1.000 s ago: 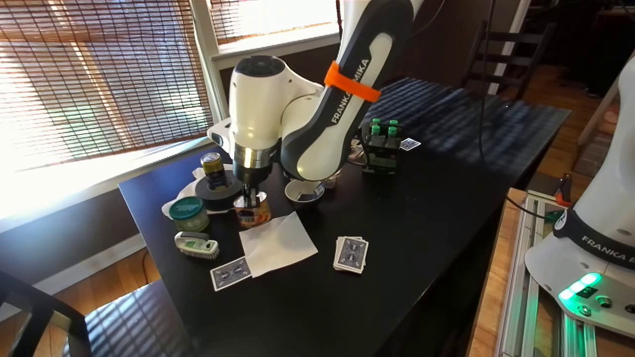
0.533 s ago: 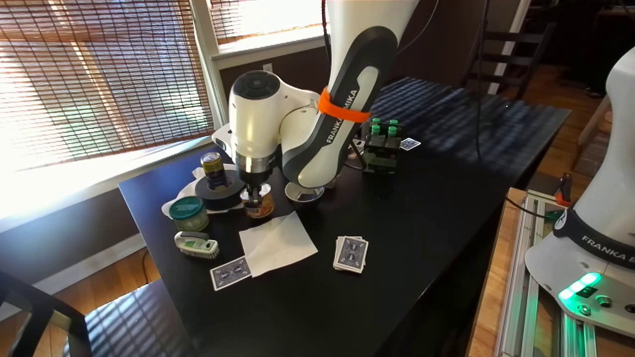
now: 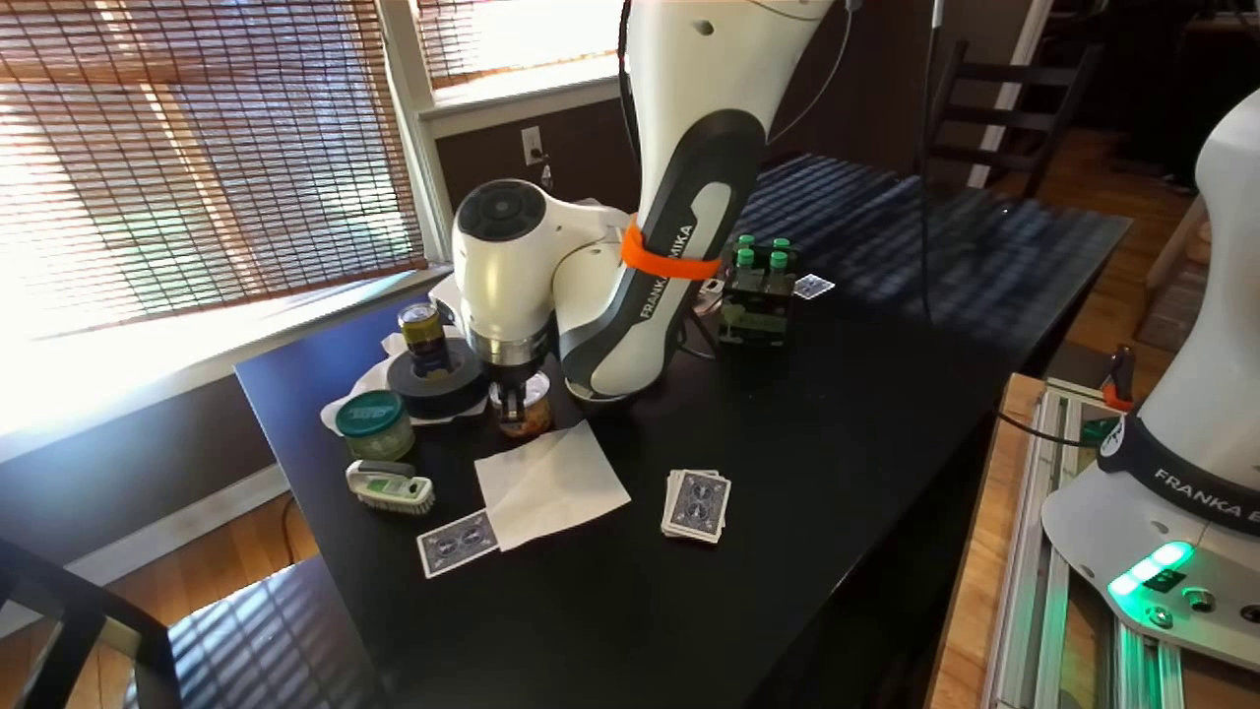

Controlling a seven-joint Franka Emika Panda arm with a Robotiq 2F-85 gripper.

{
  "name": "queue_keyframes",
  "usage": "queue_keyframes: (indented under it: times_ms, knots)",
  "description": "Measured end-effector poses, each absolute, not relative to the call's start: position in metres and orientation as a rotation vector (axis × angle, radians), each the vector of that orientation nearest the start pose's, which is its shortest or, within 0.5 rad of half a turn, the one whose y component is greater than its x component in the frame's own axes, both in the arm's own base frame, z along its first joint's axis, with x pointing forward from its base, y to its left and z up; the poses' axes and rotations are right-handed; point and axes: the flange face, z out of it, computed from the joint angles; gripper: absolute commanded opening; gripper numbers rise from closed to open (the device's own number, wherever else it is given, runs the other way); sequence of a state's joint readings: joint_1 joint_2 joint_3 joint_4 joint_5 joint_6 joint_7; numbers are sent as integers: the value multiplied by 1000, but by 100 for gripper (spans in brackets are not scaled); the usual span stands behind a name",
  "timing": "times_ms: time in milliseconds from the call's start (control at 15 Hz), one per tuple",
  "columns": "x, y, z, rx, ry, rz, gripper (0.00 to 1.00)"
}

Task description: Move the black bowl forward, then take out the tin

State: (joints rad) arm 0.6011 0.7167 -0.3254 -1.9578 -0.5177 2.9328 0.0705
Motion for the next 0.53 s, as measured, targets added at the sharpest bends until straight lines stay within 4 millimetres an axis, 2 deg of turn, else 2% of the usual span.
queue_keyframes:
  times_ms: [67,200,400,467,533]
  knots:
    - [593,207,146,-3150,-1309,-512,68]
    - [600,201,168,-3131,-1216,-506,81]
    - [610,172,209,-3125,-1126,-336,99]
    - [610,159,220,-3126,-1105,-242,100]
    - [609,146,227,-3123,-1080,-158,91]
